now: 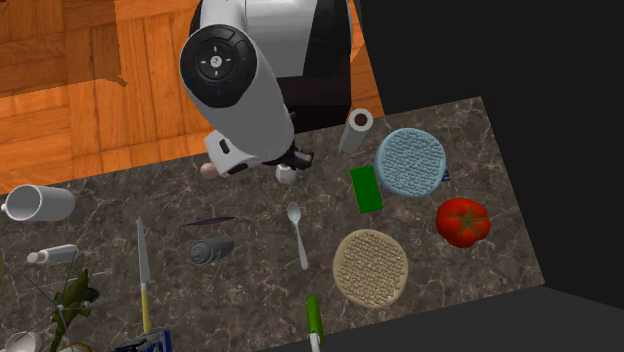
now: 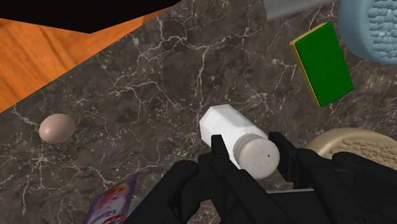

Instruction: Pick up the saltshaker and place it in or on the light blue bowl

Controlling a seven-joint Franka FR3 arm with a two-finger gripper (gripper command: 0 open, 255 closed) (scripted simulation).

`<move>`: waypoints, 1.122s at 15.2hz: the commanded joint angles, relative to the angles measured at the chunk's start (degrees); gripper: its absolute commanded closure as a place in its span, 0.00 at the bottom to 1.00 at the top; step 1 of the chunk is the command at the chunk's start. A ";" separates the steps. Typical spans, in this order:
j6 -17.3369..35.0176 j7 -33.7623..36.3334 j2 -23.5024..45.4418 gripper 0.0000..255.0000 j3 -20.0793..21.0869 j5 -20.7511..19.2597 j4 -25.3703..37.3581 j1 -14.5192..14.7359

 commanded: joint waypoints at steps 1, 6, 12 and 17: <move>-0.13 2.73 -0.34 1.00 1.59 0.19 -0.03 1.22; -0.71 10.23 -0.05 1.00 5.98 0.45 1.38 4.44; -1.69 19.48 2.26 1.00 11.13 -0.13 5.24 8.05; -2.85 27.45 5.80 1.00 15.06 -1.77 10.23 11.02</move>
